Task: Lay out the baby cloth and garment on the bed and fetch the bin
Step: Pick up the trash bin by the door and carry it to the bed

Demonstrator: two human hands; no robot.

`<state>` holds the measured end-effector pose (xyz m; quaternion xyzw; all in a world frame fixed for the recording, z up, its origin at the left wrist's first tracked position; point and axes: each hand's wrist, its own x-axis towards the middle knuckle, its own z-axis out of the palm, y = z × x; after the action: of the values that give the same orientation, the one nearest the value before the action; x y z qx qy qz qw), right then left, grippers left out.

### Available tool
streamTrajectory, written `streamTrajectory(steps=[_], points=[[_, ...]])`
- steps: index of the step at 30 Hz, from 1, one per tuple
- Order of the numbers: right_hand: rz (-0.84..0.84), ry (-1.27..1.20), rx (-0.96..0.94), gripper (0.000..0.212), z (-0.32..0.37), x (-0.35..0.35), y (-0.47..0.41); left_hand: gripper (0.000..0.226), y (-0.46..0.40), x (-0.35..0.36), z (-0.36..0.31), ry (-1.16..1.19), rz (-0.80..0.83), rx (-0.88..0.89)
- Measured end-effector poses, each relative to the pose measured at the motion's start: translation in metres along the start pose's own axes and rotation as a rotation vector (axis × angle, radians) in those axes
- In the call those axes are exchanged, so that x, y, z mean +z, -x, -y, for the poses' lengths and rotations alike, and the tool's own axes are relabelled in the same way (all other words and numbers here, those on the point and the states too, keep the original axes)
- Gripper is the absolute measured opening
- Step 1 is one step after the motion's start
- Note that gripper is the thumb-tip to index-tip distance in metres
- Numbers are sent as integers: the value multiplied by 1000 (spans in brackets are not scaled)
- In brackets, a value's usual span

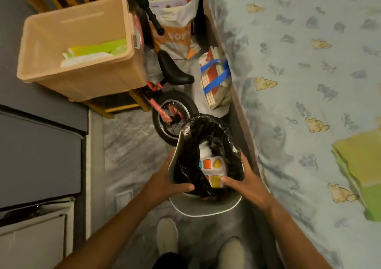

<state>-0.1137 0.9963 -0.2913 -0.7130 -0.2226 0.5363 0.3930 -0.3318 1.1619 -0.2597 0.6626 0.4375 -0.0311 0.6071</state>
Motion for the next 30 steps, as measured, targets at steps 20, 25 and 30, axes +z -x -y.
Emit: streamTrajectory(steps=[20, 25, 30], points=[[-44, -124, 35, 97, -107, -9, -83, 115, -119, 47, 83, -61, 96, -47], [-112, -140, 50, 95, -118, -7, -83, 116, -121, 51, 93, -51, 30, -20], [-157, -129, 55, 96, -110, -8, -74, 117, -120, 49, 94, -52, -12, -25]])
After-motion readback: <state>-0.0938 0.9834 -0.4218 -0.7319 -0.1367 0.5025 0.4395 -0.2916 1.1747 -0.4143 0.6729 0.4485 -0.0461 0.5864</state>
